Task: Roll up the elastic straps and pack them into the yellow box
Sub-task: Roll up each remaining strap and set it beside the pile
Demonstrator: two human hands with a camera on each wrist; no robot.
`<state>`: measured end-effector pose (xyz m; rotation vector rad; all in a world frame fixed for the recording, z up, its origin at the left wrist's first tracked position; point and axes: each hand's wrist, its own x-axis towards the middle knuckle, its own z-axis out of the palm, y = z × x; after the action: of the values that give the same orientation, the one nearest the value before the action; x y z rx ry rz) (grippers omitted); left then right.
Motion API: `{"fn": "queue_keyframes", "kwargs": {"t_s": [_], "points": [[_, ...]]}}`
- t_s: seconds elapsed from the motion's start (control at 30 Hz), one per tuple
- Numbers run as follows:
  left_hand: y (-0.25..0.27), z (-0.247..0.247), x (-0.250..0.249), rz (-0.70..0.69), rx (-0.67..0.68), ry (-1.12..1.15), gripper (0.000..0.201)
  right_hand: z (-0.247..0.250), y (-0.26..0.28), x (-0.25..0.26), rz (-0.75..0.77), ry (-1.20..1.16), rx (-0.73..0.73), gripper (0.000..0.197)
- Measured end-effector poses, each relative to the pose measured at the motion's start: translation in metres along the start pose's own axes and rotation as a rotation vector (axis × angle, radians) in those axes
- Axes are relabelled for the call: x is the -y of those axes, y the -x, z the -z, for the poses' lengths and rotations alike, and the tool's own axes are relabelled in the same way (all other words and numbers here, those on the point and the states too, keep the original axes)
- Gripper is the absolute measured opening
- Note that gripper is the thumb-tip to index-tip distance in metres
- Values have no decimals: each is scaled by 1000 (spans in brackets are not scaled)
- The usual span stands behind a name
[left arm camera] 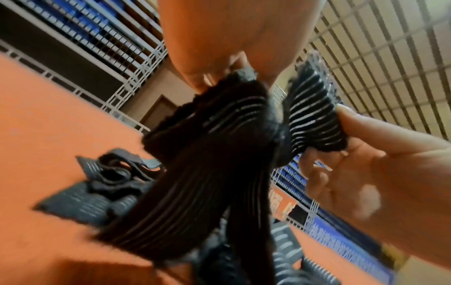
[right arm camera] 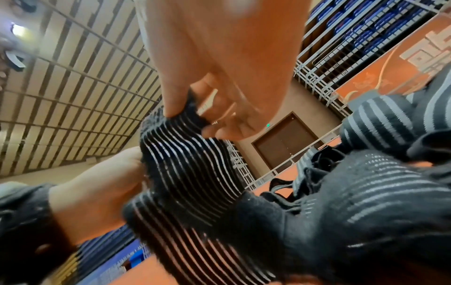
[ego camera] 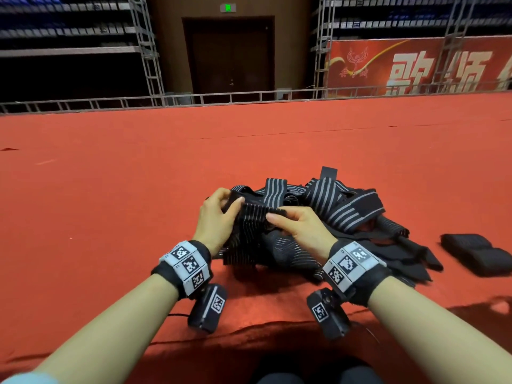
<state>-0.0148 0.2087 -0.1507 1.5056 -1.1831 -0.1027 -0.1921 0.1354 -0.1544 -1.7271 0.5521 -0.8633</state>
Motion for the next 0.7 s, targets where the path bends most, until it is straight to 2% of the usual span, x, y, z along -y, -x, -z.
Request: {"fn": "queue_keyframes", "kwargs": {"t_s": [0.13,0.27,0.4,0.6,0.7], "points": [[6,-13,-19,161,48,347,6,-7,-1,6,24,-145,-10,9],[8,-18,-25,241,73,532,17,-5,0,4,28,-154,-58,16],[12,-20,-33,321,178,708,25,0,-2,2,43,-168,-97,20],[14,-18,-35,391,256,837,32,3,-7,3,71,-78,-93,14],[17,-17,-37,421,322,826,38,2,-7,2,77,-43,-116,14]]}}
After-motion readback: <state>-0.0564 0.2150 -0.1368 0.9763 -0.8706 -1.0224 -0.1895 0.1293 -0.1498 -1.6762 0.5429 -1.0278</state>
